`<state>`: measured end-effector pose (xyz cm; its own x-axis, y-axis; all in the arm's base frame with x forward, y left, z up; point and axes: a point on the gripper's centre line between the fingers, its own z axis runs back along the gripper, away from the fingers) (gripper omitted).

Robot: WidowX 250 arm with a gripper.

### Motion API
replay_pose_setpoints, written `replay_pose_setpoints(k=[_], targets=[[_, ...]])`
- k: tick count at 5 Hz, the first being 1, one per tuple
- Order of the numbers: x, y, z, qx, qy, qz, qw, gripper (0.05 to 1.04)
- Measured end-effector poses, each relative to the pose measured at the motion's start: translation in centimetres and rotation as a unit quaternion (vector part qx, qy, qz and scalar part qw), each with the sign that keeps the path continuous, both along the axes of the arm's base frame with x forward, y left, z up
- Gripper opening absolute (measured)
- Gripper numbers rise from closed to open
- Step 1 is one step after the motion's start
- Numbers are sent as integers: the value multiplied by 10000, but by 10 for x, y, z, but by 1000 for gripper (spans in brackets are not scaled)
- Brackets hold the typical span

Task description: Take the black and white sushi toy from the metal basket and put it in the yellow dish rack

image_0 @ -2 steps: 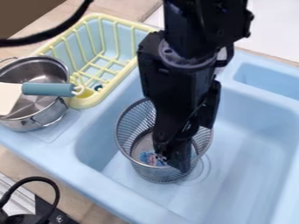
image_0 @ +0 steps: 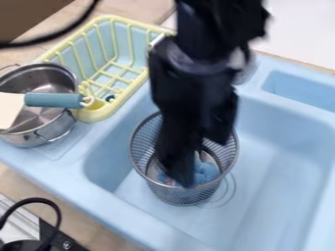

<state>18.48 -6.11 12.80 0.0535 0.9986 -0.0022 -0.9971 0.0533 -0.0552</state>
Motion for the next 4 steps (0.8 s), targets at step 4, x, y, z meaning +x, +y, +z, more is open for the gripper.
replay_pose_setpoints(k=[4], targets=[[11,9,-19,818,290,-2707,9587,999]])
